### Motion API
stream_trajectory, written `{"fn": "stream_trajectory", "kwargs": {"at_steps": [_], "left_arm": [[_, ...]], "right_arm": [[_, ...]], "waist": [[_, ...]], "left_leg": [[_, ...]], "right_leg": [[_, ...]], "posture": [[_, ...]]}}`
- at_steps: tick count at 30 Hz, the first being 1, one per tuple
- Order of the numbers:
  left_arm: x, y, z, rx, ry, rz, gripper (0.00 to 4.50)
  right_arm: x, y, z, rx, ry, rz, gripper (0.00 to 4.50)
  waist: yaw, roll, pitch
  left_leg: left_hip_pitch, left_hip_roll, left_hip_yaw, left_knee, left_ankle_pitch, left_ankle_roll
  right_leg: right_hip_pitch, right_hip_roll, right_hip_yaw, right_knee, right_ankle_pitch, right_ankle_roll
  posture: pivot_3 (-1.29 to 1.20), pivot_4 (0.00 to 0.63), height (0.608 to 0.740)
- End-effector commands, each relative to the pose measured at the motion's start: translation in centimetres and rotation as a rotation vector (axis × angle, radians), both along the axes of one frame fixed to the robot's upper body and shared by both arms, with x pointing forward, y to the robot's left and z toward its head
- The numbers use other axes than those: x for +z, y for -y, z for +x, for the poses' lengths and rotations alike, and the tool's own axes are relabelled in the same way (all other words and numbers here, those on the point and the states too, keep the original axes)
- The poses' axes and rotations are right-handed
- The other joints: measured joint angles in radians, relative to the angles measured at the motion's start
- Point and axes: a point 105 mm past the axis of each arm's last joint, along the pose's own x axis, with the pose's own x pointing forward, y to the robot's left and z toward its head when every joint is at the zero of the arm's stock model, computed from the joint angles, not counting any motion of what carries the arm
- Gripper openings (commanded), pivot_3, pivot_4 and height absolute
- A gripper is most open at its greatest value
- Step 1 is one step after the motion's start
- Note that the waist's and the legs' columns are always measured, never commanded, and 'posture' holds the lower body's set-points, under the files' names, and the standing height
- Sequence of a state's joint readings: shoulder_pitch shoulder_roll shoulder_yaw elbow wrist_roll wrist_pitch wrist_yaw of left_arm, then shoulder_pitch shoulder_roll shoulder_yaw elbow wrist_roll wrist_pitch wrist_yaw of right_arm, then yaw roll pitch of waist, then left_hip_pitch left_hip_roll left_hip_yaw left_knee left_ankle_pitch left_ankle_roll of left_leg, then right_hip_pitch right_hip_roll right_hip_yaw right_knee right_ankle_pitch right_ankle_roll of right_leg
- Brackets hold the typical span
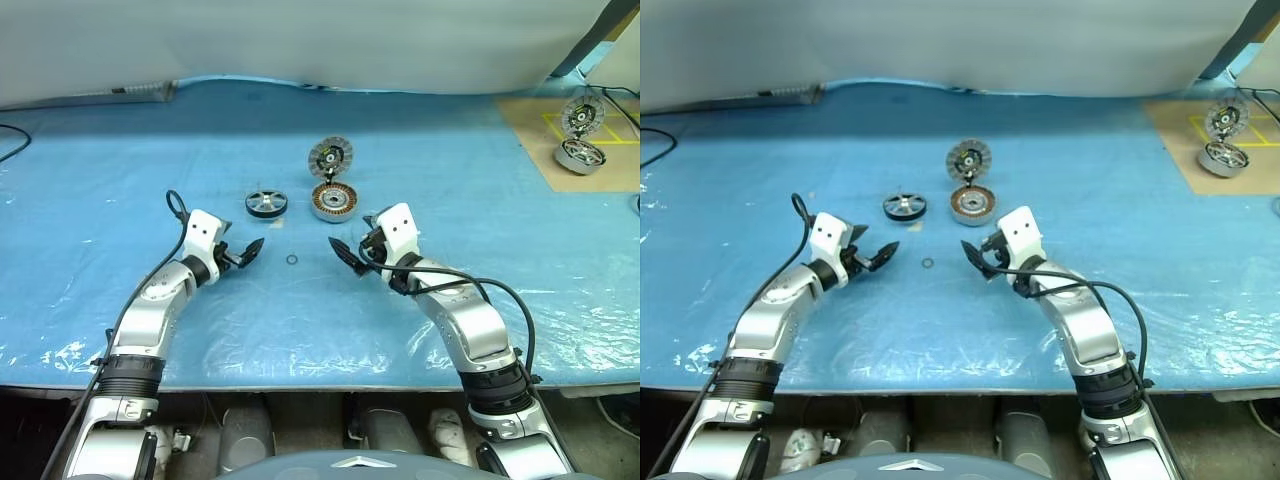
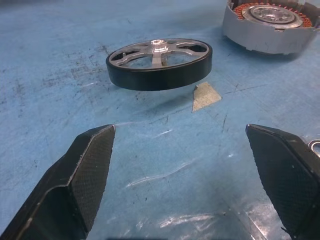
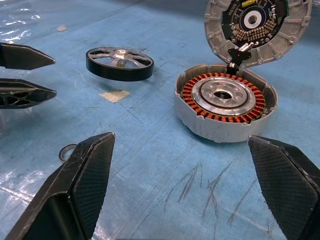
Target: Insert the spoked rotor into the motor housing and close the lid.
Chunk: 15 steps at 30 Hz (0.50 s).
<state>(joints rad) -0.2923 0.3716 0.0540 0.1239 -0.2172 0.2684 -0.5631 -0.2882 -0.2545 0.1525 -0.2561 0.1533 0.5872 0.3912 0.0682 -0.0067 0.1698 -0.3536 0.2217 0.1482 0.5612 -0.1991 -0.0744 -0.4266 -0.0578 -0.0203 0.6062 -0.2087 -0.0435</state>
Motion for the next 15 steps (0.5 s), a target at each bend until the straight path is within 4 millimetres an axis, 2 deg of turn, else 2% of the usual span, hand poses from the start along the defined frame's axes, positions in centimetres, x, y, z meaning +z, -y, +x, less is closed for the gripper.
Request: {"fn": "stream_trajectory", "kwargs": {"at_steps": [1,15], "left_arm": [[1.15,0.24,-0.16,-0.02,0.048,0.011,4.45],[0.82,0.64,-0.36,-0.037,0.043,0.014,4.45]], "right_arm": [[1.06,-0.42,-0.04,0.02,0.049,0.002,4.5],[1.03,-0.49,0.05,0.018,0.048,-0.003,4.5]], "waist": [[0.0,0.0,0.0],[0.0,0.0,0.0]], "left_leg": [[0.0,0.0,0.0,0.0,0.0,0.0],[0.0,0.0,0.0,0.0,0.0,0.0]], "right_leg": [[0.0,0.0,0.0,0.0,0.0,0.0],[0.0,0.0,0.0,0.0,0.0,0.0]], "posture": [[0.0,0.15,0.74],[0.0,0.15,0.74]]}}
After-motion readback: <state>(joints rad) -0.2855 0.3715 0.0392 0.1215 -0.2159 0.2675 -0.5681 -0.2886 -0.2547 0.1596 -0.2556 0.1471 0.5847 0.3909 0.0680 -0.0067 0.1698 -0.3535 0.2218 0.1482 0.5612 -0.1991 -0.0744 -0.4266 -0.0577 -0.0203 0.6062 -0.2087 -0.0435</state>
